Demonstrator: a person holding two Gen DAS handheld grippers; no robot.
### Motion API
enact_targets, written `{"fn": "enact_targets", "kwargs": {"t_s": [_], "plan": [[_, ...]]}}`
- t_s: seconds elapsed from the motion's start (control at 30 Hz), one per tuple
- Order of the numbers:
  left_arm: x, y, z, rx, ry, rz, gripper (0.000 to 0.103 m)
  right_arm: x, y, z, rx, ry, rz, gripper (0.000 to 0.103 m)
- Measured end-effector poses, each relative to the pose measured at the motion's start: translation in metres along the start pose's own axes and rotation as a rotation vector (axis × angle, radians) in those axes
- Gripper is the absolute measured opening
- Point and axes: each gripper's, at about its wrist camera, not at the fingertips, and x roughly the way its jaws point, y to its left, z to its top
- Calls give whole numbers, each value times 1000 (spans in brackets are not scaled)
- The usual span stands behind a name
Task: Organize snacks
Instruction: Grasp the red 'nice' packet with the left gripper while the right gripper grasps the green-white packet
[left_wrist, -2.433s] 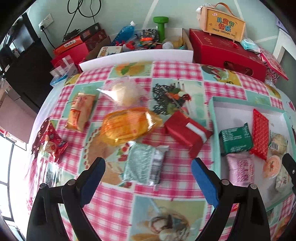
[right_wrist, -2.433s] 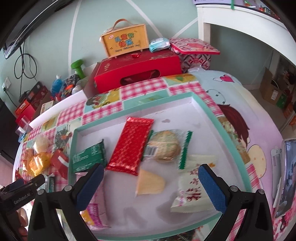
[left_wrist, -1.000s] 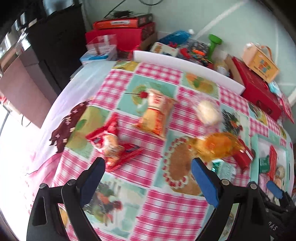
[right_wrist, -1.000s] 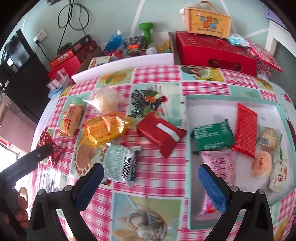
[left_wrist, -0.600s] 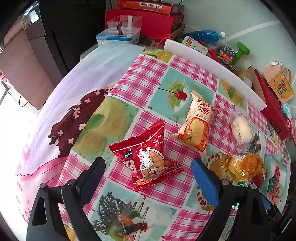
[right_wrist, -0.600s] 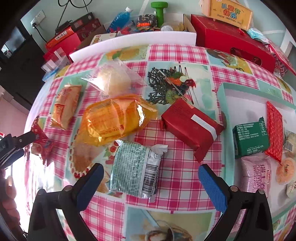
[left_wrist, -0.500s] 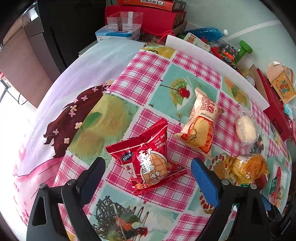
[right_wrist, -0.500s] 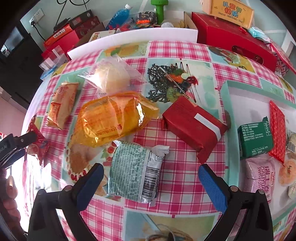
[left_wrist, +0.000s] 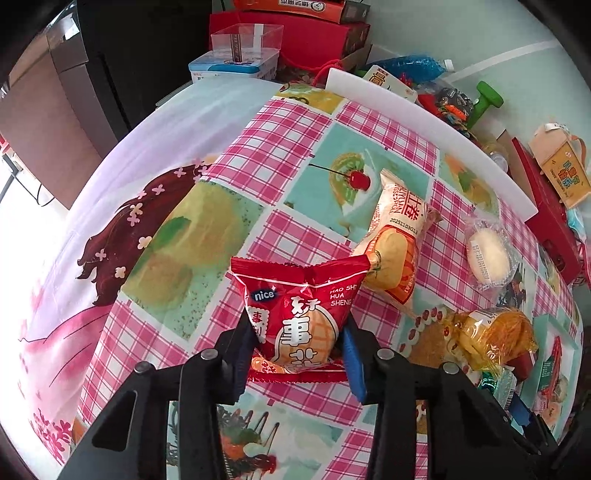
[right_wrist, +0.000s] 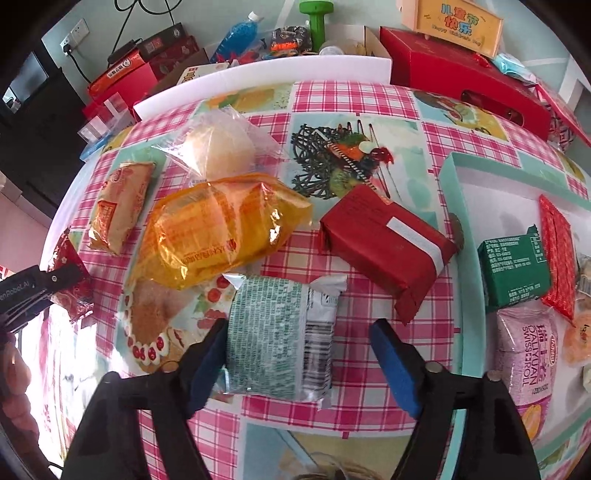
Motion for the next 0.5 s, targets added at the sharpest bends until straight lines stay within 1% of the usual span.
{"fn": "enact_targets", "kwargs": {"t_s": [0.07,0.13,0.37,0.5], "plan": [[0,-4,-3,-3,5,0,42,-2,-4,-2,9,-4,8,62],[-3,-7,-7,-9,5,4,42,-5,-9,-5,15,-2,24,56],[-14,-14,-24,-63,1,-2,40,-18,-25,-17,30,-6,81,53],[-30,-23,-30,-71,-28,-7,40,-32,-34,-22,42,-27,111,53]]}}
